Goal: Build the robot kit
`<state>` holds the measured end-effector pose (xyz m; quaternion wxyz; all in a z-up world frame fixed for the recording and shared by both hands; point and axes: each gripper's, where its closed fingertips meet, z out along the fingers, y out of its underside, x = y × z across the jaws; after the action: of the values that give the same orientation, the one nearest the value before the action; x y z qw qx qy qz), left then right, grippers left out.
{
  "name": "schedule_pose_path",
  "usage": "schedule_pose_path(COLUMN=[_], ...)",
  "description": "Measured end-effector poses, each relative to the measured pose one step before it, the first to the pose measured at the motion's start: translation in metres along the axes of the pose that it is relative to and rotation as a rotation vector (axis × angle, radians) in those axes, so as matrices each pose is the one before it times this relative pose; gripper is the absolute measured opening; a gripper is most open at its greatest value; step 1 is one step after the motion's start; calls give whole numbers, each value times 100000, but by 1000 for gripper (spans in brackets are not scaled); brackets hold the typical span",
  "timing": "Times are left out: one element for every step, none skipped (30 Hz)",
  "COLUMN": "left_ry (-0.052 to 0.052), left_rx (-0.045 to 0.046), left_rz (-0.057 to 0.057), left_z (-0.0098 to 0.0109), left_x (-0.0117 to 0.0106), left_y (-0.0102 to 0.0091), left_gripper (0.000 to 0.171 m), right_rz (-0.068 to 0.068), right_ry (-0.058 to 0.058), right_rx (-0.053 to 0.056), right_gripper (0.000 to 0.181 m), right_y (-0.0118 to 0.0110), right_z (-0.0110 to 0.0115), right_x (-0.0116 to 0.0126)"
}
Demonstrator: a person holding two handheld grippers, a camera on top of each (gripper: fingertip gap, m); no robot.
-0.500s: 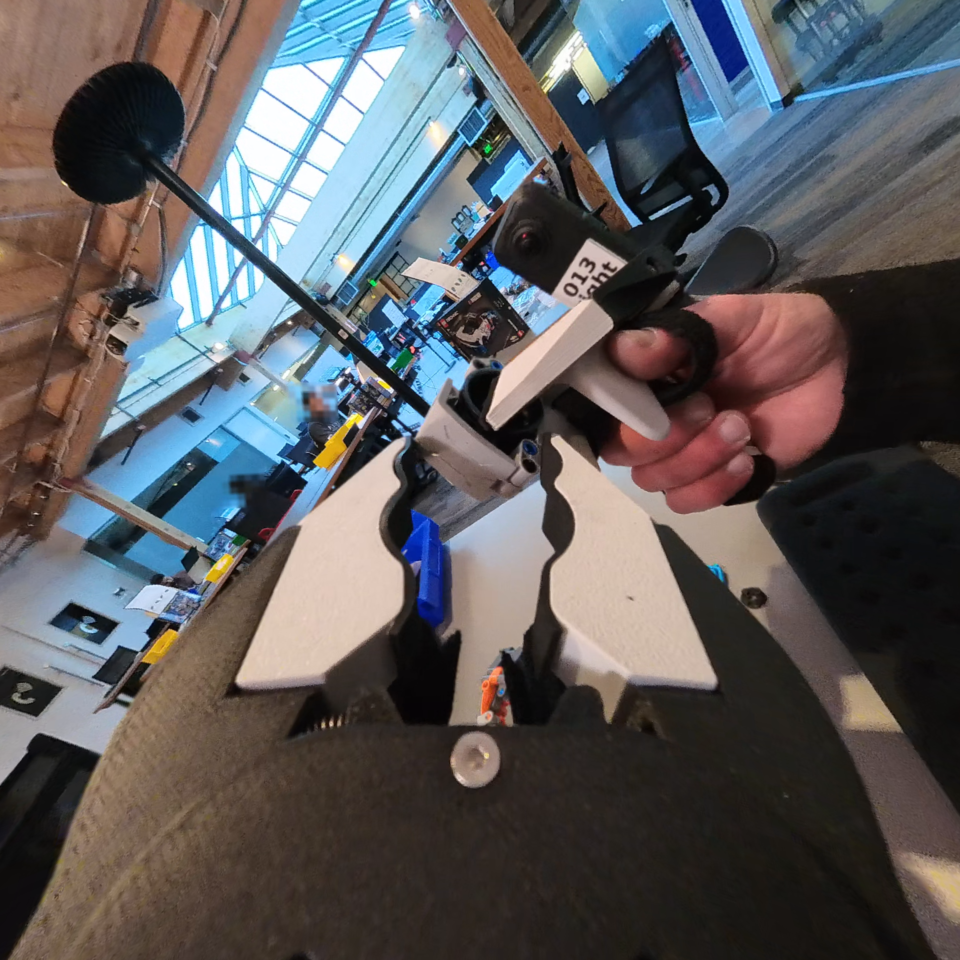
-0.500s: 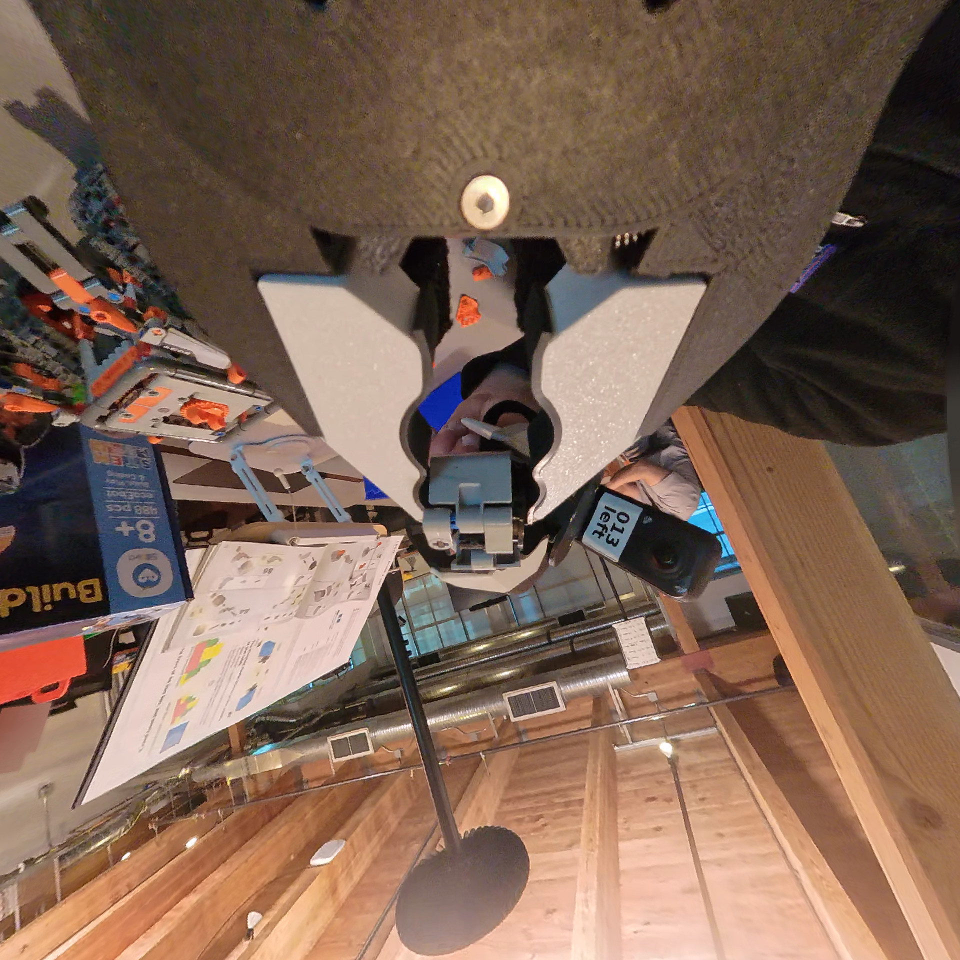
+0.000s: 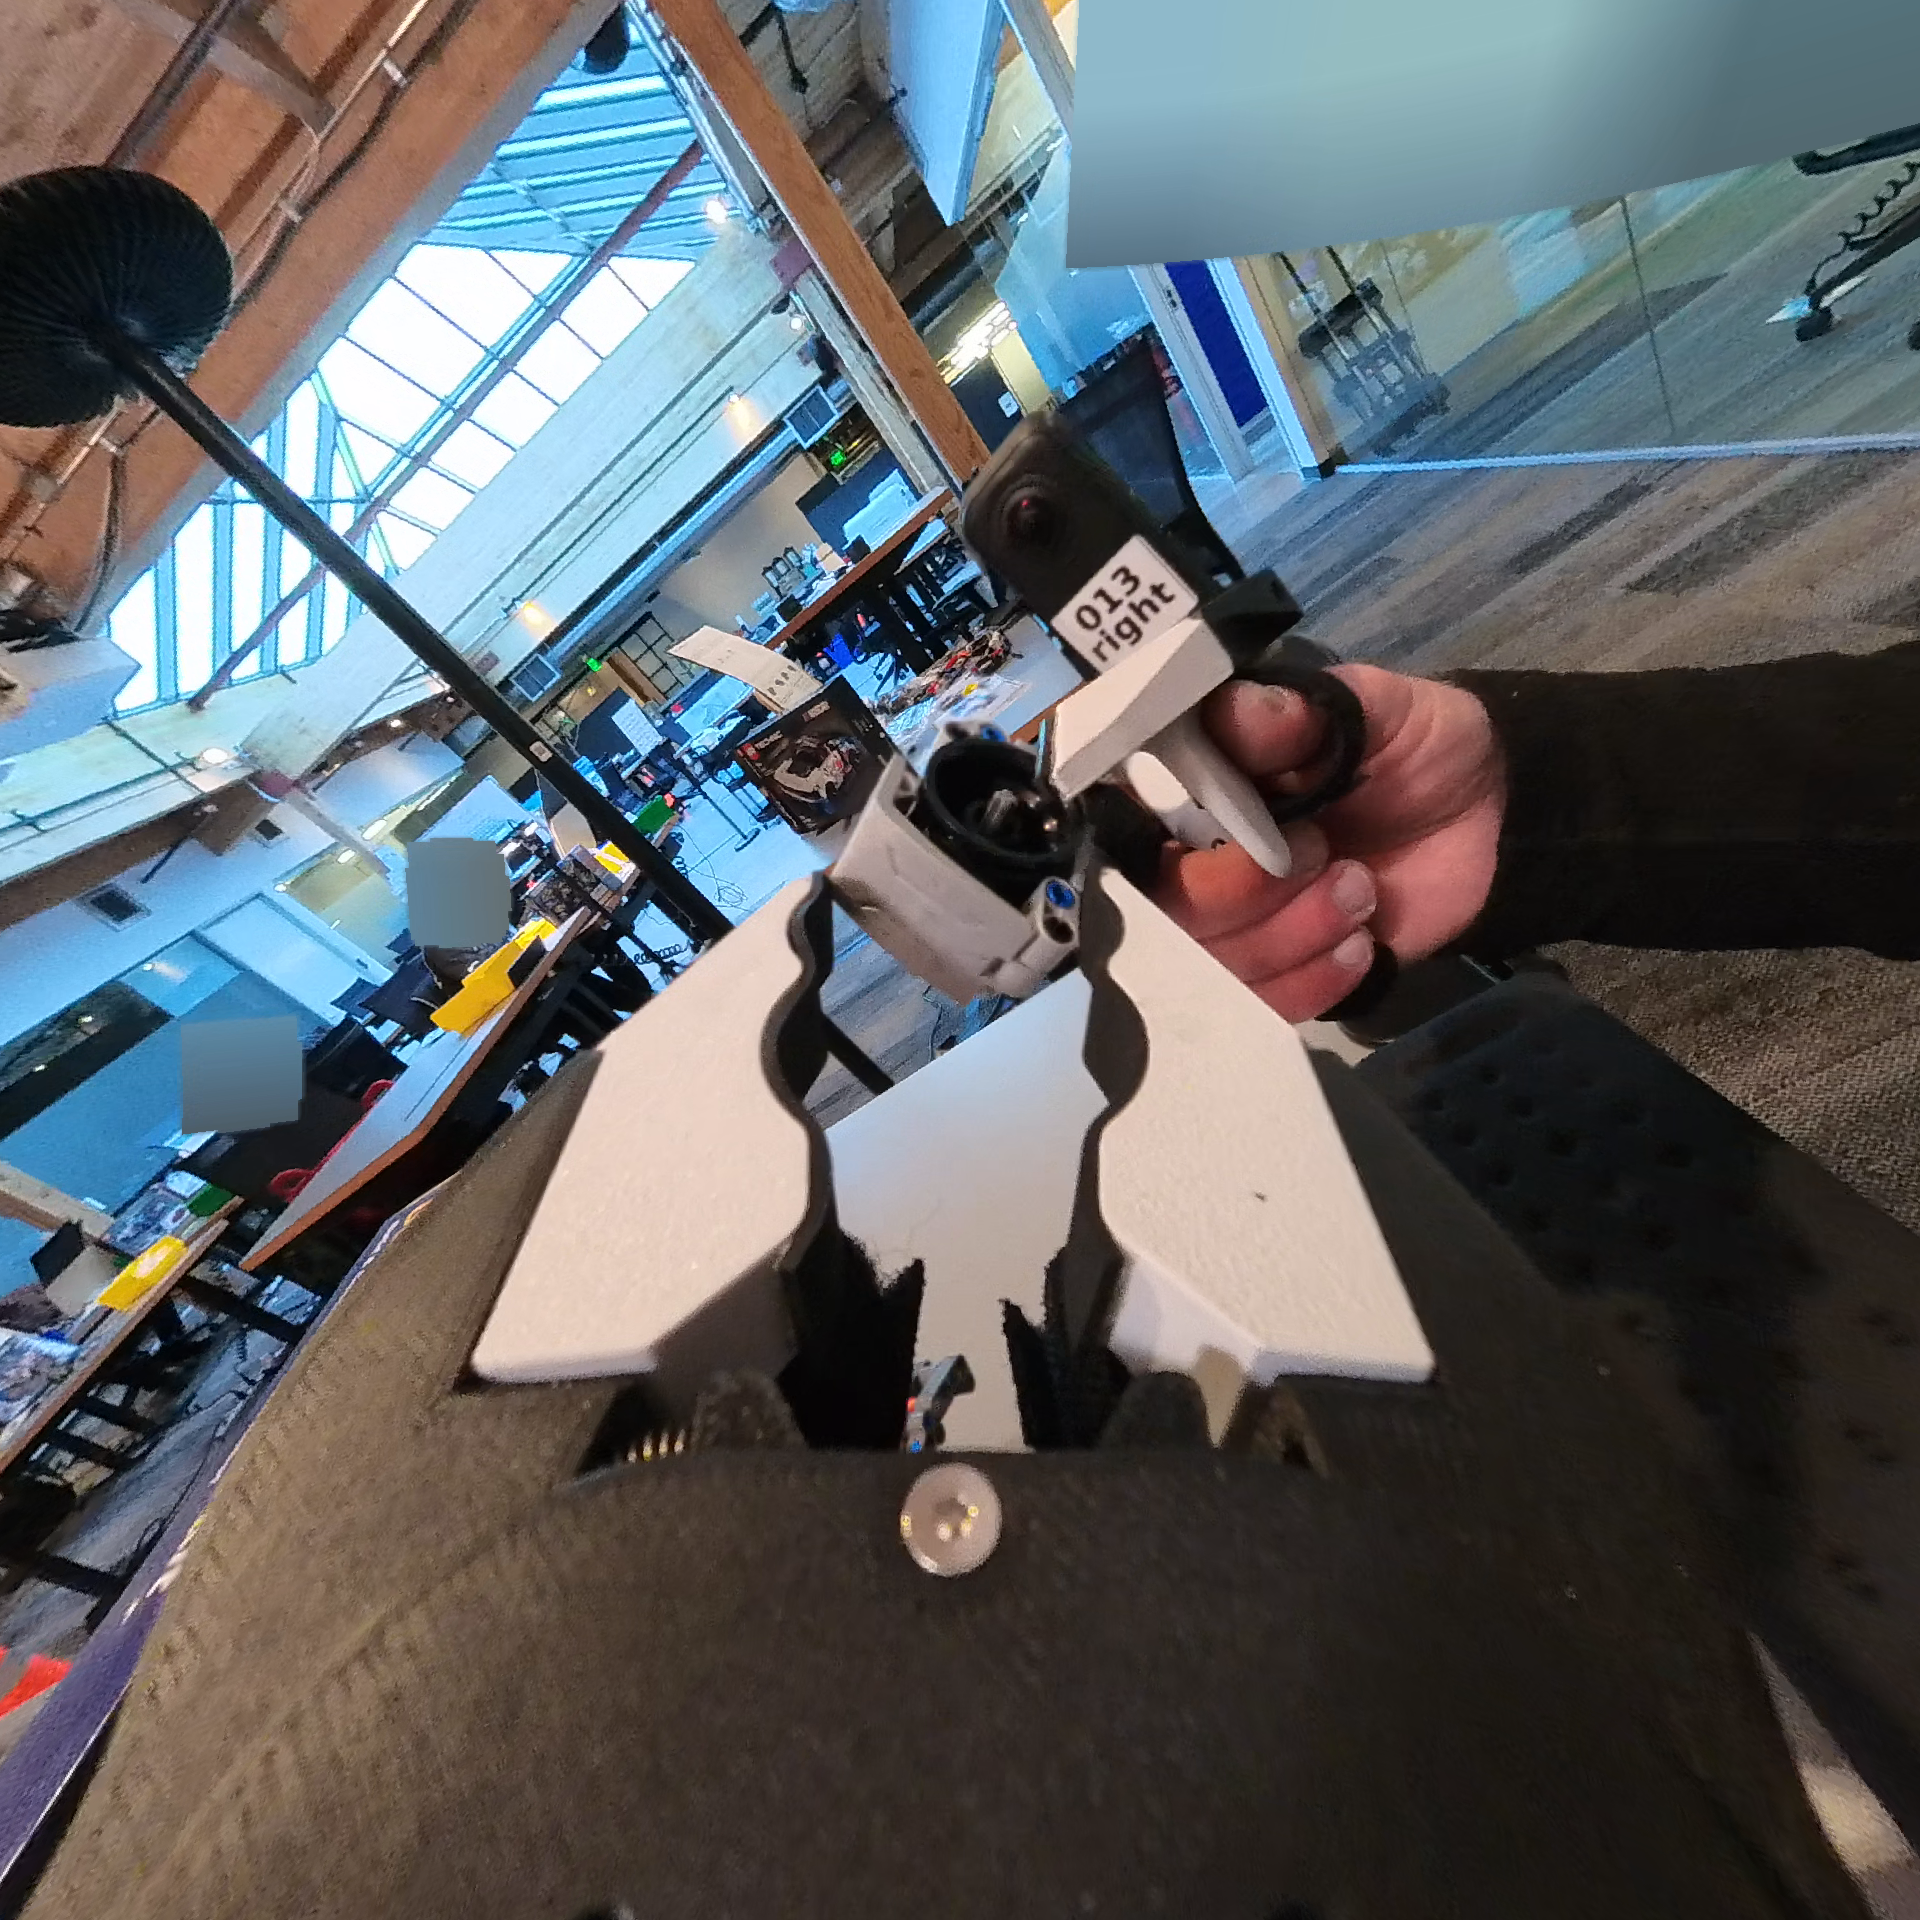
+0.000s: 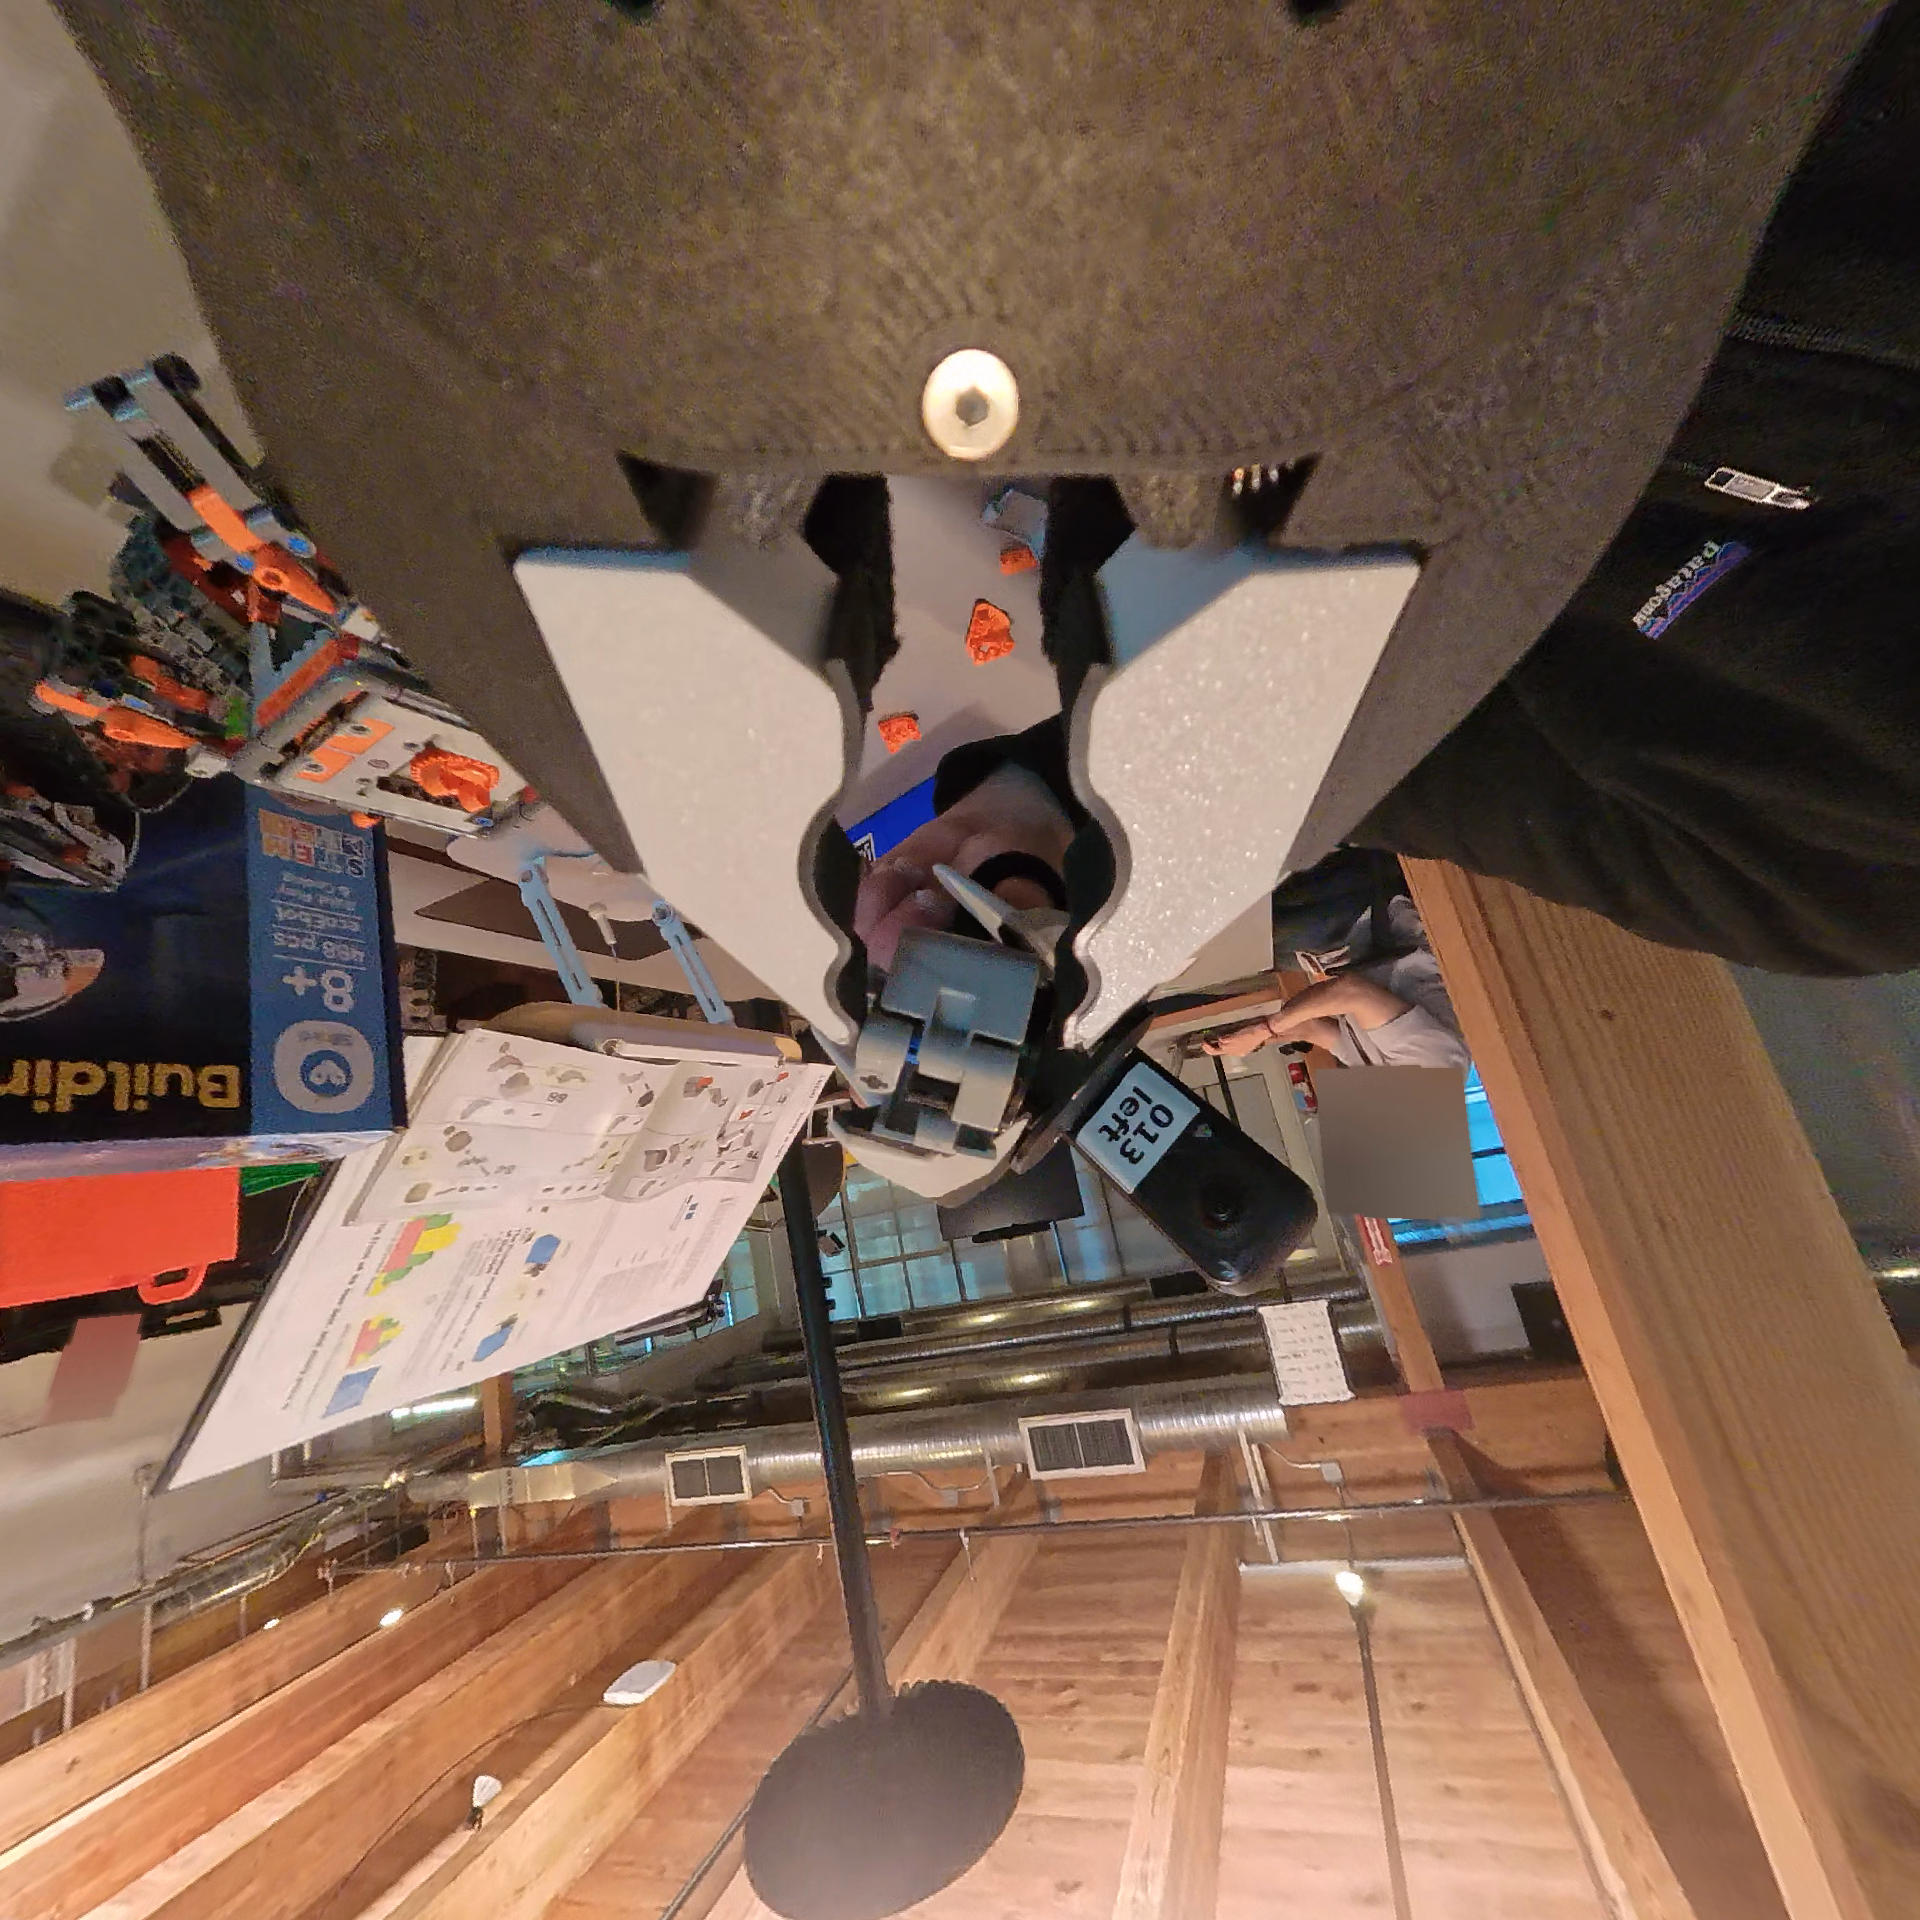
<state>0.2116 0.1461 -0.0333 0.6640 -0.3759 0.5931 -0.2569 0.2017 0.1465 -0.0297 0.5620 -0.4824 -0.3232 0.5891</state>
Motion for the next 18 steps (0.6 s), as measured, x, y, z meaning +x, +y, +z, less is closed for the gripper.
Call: schedule_pose_path(left_ry=[-260,-212,-320,-986,-963,-427,-952,-1759,-1518,-1876,-3502,-2578,-1037,-2009,-2135,-995,-2289,-2770], left_rx=[619,166,-1046,-793,-38,371,123,-13,72,-863,-1736,-1315,-1214,-797,-154,-308,-442,461], left_rz=[830,1096,1251,1944,1416,559,804,1734,1934,2062,2634,2711,2085,1964,1829,1423,1132,787], left_z=[-24,-39,-13,5,-3,-37,-15,4,30,80,114,138,148,85,65,82,41,-74], left_x=[27,21,-16,-69,-34,0,-65,-125,-22,-32,-242,-88,134,-5,-18,128,-110,-252], left_y=[-141,-109,44,-15,-109,-151,-86,-40,-49,65,184,116,78,-4,-121,-112,-90,-212], left_gripper=[45,45,45,45,46,46,46,47,51,53,55,57,58,58,57,57,59,56], right_rz=[-1011,-979,-435,-846,-1153,-362,-462,-1379,-3204,-3861,-5122,-6740,-7508,-8076,-8317,-8081,-6610,-5073], right_ry=[-245,-20,194,589,471,90,462,1950,2655,3590,5033,4218,4571,5102,4507,3710,3593,2380], right_rx=[-79,-335,-586,254,1074,1156,1641,2121,2361,1408,1202,-66,-798,-1170,-1947,-1332,-702,-77], right_gripper=[33,33,32,32,32,32,32,32,32,32,31,31,32,32,32,32,32,32], right_y=[-63,-29,6,-53,-98,-95,-133,-166,-187,-104,-140,-49,7,30,131,20,-66,-141], right_z=[114,49,-2,6,37,33,31,7,-15,-23,-46,-5,49,75,123,133,104,84], right_x=[-221,-121,-31,-12,-86,-130,-72,111,118,184,270,34,-15,7,-106,-242,-194,-253])
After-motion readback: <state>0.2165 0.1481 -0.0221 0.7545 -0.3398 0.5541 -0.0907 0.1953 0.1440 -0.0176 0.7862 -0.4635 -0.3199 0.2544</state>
